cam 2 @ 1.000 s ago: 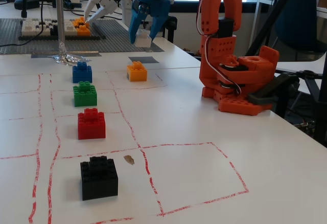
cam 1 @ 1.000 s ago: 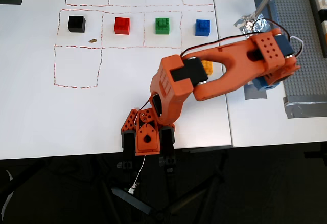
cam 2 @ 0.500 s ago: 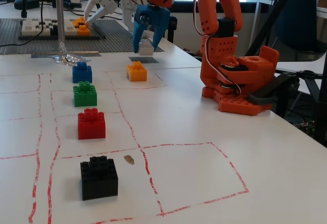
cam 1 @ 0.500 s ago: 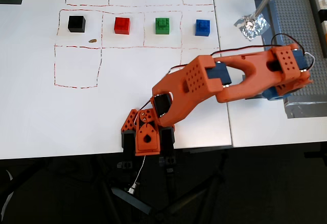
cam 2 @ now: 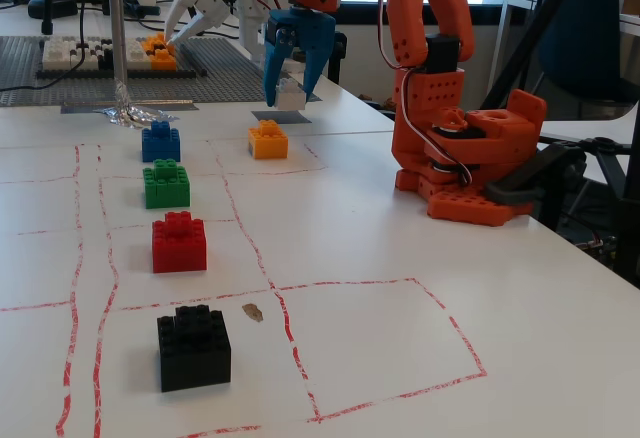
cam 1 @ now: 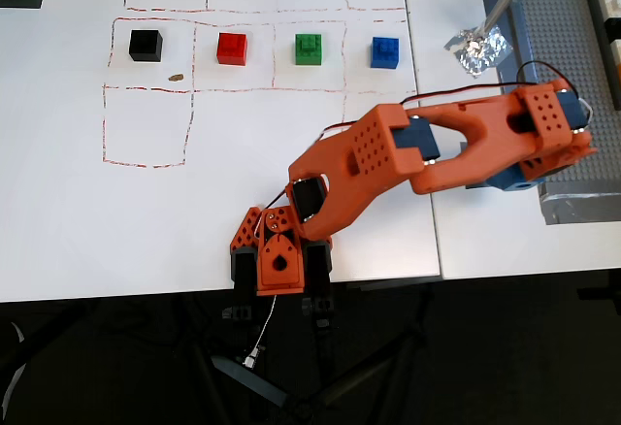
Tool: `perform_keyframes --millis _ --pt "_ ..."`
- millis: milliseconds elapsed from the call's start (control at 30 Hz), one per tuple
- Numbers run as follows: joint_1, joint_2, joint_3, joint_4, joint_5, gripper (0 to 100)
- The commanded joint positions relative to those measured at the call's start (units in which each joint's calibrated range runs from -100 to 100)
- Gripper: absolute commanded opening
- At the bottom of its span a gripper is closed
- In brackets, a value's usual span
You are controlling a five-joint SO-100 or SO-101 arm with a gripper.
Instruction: Grab the block and put it in the grey marker
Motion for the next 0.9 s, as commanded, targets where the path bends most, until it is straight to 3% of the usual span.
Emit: perform_keyframes --millis 0,500,767,867 --pt "-0.34 -2.53 -3.49 0.02 -1.03 19" --pt "-2.63 -6.06 1.22 -4.15 -2.25 33" --pt "-2.81 -13.3 1.4 -3.98 -1.17 32" --pt "-2.55 -17.0 1.4 -3.49 0.63 27"
